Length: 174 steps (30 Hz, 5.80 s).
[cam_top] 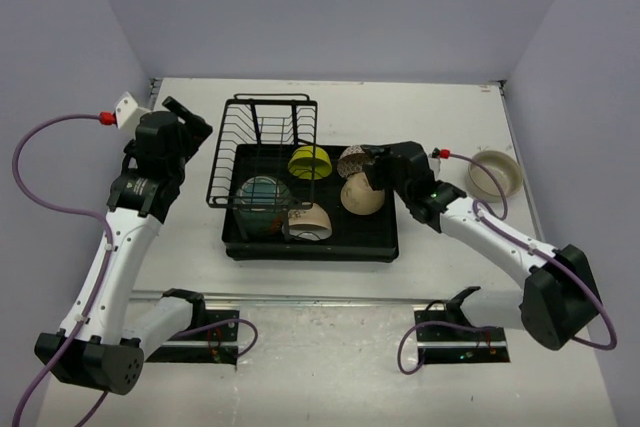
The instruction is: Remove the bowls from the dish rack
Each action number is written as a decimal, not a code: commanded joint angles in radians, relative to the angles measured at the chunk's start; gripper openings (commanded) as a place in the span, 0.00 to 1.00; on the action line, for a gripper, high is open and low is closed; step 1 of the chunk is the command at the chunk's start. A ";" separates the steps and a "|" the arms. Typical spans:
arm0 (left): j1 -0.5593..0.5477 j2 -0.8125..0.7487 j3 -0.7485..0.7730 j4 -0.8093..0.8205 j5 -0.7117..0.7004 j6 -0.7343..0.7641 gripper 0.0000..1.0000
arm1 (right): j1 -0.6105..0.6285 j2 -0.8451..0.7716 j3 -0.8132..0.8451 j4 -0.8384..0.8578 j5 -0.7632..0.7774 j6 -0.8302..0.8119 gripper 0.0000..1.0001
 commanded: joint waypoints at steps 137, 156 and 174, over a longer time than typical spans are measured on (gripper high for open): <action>0.088 -0.086 -0.211 0.118 -0.016 -0.088 0.97 | -0.085 0.146 -0.270 1.077 -0.374 -0.523 0.00; 0.103 -0.068 0.014 -0.006 -0.124 0.052 0.99 | -0.198 0.034 -0.089 0.757 -0.564 -0.556 0.00; 0.103 0.023 0.139 -0.040 0.010 0.050 0.96 | -0.514 0.057 0.491 -0.350 -0.381 -1.058 0.00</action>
